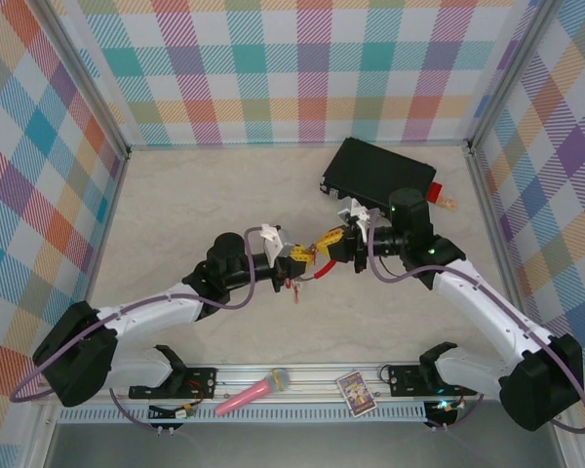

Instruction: Put the keys on the keyring

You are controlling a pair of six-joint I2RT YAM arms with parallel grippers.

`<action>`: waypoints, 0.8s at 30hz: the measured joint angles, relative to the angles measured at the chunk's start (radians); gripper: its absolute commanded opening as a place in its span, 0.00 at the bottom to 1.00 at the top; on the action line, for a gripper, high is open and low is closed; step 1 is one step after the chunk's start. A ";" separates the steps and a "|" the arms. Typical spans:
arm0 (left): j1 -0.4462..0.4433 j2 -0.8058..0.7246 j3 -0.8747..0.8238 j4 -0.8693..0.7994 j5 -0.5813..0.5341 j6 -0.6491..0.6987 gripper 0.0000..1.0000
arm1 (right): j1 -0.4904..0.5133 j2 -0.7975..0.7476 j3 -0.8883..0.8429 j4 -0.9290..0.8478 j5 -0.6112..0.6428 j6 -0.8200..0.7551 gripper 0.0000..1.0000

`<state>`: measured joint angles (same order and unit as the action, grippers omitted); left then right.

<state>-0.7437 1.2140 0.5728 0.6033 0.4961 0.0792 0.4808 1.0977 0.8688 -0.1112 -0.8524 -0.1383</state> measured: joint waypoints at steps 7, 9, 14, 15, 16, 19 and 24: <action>-0.002 -0.113 0.000 -0.094 -0.068 0.078 0.00 | 0.013 -0.039 -0.030 0.032 0.031 0.016 0.00; -0.002 -0.112 0.002 -0.111 -0.068 0.088 0.00 | 0.016 -0.039 -0.034 0.036 0.042 0.020 0.00; -0.003 -0.108 0.009 -0.143 -0.068 0.098 0.00 | 0.021 -0.039 -0.043 0.036 0.062 0.023 0.00; -0.003 -0.108 0.013 -0.151 -0.068 0.098 0.00 | 0.023 -0.039 -0.043 0.036 0.064 0.023 0.00; -0.005 -0.108 0.018 -0.158 -0.068 0.098 0.00 | 0.024 -0.039 -0.043 0.036 0.067 0.023 0.00; -0.009 -0.103 0.031 -0.166 -0.068 0.099 0.00 | 0.031 -0.039 -0.043 0.036 0.068 0.023 0.00; -0.017 -0.077 0.048 -0.185 -0.061 0.098 0.00 | 0.041 -0.039 -0.043 0.040 0.080 0.023 0.00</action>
<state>-0.7609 1.1366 0.6205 0.4183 0.4351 0.1776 0.5217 1.0592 0.8253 -0.0708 -0.7723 -0.1150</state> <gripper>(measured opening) 0.082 0.048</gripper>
